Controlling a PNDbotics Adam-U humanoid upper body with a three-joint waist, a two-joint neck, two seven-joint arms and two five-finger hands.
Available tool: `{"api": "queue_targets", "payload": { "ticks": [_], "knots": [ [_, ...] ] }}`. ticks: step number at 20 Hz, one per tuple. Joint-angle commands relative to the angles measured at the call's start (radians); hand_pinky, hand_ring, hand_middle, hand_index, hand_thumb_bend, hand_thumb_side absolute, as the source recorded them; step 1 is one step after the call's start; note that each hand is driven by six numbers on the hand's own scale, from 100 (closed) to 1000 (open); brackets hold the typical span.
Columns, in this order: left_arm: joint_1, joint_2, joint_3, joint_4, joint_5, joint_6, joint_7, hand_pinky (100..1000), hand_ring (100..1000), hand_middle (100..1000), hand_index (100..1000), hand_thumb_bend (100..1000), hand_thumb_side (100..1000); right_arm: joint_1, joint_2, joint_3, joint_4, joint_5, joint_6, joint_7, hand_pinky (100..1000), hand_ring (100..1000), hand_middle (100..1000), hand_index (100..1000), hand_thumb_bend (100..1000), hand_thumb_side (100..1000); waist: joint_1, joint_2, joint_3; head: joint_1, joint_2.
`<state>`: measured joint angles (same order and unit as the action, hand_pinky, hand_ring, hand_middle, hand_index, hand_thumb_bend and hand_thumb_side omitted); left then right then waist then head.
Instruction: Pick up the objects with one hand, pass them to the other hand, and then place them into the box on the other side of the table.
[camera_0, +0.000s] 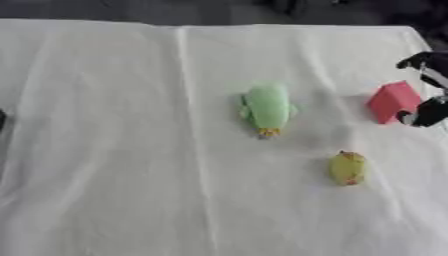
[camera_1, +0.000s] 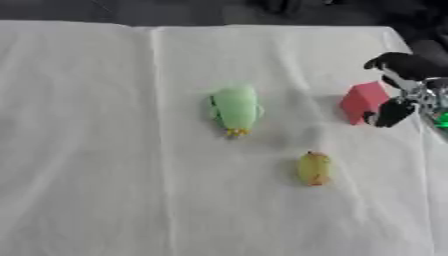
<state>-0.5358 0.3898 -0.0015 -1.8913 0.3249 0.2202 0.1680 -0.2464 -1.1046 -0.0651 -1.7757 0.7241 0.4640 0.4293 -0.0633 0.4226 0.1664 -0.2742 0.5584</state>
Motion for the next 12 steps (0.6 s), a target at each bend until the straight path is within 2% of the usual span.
{"api": "queue_targets", "payload": {
  "ticks": [1,12],
  "knots": [
    [-0.01,0.037,0.0,-0.032,-0.001,-0.002,-0.005,907,825,736,809,674,499,-0.003,-0.042,-0.018,0.01,0.045,-0.003,0.008,1000,983,939,931,372,100,0.002,-0.012,0.005,-0.007,-0.018],
    [0.002,0.056,0.001,-0.045,-0.004,0.0,-0.005,907,828,736,809,675,498,-0.008,-0.044,-0.023,0.021,0.217,-0.042,0.099,1000,993,935,924,374,100,0.001,-0.001,0.024,-0.015,-0.023]
  ]
}}
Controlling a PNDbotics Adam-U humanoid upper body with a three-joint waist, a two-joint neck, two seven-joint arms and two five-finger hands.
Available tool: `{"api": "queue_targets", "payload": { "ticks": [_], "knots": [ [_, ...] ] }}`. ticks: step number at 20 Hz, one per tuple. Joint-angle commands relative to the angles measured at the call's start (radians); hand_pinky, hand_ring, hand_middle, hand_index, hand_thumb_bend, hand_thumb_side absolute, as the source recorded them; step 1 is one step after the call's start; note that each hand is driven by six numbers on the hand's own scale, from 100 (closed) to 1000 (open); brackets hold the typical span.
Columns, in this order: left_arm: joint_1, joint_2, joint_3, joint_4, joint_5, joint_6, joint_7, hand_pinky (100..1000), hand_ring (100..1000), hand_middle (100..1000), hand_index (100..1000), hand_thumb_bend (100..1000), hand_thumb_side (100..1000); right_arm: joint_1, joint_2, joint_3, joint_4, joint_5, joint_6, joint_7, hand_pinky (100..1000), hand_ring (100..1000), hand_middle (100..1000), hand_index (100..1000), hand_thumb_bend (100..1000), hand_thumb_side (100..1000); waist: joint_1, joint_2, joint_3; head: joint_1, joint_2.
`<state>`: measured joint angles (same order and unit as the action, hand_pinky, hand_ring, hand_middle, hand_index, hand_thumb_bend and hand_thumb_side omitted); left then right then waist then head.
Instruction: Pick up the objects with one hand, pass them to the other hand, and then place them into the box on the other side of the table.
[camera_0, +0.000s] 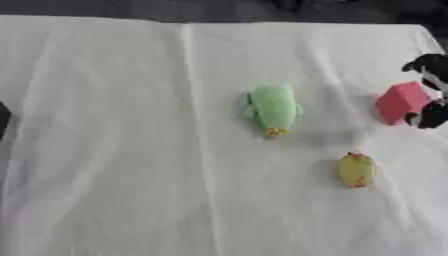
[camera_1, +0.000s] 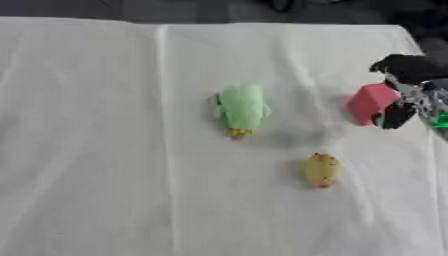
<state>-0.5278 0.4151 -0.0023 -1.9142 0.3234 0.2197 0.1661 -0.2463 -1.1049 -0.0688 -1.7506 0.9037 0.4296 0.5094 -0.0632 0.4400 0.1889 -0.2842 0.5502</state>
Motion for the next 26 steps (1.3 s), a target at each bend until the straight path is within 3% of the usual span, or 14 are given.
{"api": "queue_targets", "payload": {
  "ticks": [1,11,26],
  "knots": [
    [-0.006,0.031,0.002,-0.023,-0.003,0.001,-0.003,907,828,736,809,675,498,-0.009,-0.044,-0.02,-0.003,0.052,-0.011,0.025,1000,993,934,923,372,100,0.001,-0.017,0.002,-0.007,-0.014],
    [-0.003,0.04,-0.002,-0.035,-0.006,-0.001,-0.007,907,829,737,809,674,500,-0.02,-0.041,-0.023,0.017,0.188,-0.046,0.054,1000,991,925,921,377,100,0.01,-0.01,0.008,-0.063,-0.016],
    [0.004,0.047,-0.003,-0.045,-0.01,-0.001,-0.011,907,831,738,808,674,500,-0.018,-0.024,-0.023,0.043,0.3,-0.067,0.055,1000,994,919,916,405,100,0.019,0.011,0.024,-0.064,-0.032]
  ]
}}
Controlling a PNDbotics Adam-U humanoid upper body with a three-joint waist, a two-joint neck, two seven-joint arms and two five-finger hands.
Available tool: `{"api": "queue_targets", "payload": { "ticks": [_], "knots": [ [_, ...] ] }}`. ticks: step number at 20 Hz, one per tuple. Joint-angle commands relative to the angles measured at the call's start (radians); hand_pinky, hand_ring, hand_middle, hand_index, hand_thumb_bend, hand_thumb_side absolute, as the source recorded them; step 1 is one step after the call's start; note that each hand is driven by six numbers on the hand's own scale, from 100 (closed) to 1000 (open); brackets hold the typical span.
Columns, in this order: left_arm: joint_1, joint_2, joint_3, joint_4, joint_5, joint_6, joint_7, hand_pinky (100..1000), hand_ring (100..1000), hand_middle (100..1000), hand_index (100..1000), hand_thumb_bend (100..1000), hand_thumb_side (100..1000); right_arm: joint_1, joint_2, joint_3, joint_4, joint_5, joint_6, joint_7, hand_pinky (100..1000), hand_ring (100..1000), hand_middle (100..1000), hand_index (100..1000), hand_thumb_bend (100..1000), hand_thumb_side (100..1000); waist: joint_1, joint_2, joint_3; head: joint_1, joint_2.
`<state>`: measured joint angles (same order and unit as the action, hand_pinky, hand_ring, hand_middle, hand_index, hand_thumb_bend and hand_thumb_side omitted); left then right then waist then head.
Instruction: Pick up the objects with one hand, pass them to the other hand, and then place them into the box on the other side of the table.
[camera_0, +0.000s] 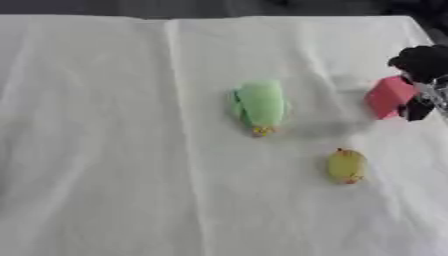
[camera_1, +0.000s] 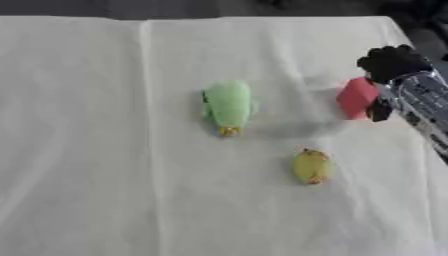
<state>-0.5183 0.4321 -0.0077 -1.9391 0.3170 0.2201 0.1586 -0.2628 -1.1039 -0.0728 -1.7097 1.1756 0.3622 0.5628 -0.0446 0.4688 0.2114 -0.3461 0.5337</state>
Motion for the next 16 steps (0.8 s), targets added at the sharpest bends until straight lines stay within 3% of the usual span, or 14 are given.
{"api": "queue_targets", "payload": {
  "ticks": [1,16],
  "knots": [
    [-0.006,0.031,0.002,-0.022,-0.004,-0.001,-0.004,907,832,738,808,674,500,0.001,-0.024,-0.02,0.003,0.036,0.001,0.004,1000,995,919,916,408,100,0.0,-0.017,0.002,-0.002,-0.017],
    [-0.005,0.036,-0.001,-0.033,-0.005,-0.001,-0.008,907,833,738,807,673,500,0.017,-0.011,-0.03,0.023,0.1,-0.013,0.009,1000,991,915,908,426,100,0.002,-0.006,0.021,-0.013,-0.035]
  ]
}}
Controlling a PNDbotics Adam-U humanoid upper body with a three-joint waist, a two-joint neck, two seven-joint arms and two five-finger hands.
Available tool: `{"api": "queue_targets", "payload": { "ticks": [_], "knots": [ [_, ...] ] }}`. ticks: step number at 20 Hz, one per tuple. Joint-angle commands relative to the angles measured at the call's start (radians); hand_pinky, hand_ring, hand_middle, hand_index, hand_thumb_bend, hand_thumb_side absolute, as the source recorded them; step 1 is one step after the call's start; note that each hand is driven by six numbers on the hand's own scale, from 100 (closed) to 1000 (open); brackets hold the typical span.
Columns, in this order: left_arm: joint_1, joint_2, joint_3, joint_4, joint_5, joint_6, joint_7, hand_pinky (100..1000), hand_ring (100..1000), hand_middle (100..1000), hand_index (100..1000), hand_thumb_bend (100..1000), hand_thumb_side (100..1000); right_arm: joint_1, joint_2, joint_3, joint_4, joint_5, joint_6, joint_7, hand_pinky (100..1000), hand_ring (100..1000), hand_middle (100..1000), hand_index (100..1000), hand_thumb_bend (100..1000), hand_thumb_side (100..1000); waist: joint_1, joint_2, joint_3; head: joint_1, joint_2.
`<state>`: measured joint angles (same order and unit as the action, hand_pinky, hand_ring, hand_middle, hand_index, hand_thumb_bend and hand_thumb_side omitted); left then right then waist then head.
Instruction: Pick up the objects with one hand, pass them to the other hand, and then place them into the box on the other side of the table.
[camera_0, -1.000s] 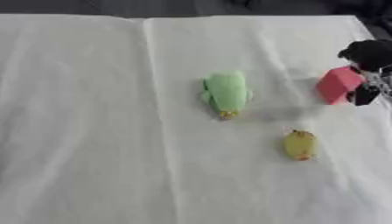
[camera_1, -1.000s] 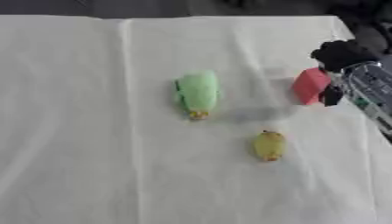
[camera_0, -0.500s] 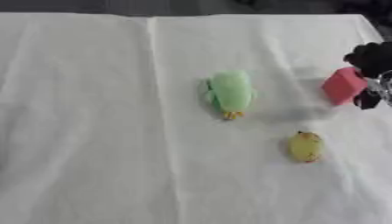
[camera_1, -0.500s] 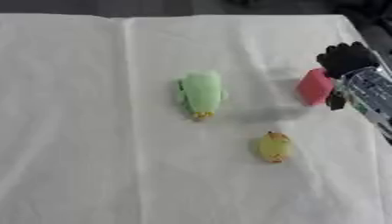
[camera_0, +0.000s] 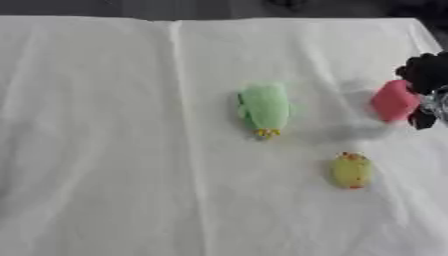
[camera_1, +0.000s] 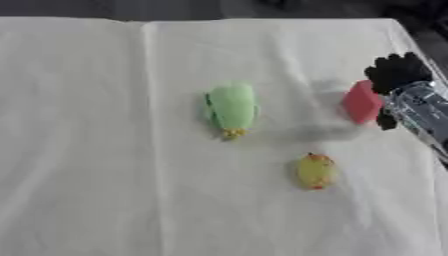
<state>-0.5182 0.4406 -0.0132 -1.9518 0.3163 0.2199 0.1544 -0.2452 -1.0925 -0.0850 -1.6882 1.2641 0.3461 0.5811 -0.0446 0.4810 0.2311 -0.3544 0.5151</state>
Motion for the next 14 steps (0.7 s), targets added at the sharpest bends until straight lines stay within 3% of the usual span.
{"api": "queue_targets", "payload": {
  "ticks": [1,7,14],
  "knots": [
    [-0.004,0.028,0.004,-0.021,-0.005,-0.001,-0.004,907,833,738,807,673,500,0.0,-0.022,-0.018,0.003,0.015,0.004,-0.013,1000,990,915,907,427,100,0.003,-0.017,0.002,-0.008,-0.016],
    [-0.002,0.029,0.003,-0.028,-0.007,-0.002,-0.006,907,834,738,807,673,500,-0.001,-0.022,-0.018,0.02,0.044,0.011,-0.026,1000,989,910,905,438,100,0.009,-0.012,0.01,-0.039,-0.019],
    [0.0,0.026,0.0,-0.03,-0.006,-0.001,-0.009,907,834,737,807,672,501,-0.01,-0.022,-0.006,0.039,0.126,-0.024,0.018,1000,988,903,900,439,100,0.014,-0.012,0.015,-0.05,-0.025]
  ]
}}
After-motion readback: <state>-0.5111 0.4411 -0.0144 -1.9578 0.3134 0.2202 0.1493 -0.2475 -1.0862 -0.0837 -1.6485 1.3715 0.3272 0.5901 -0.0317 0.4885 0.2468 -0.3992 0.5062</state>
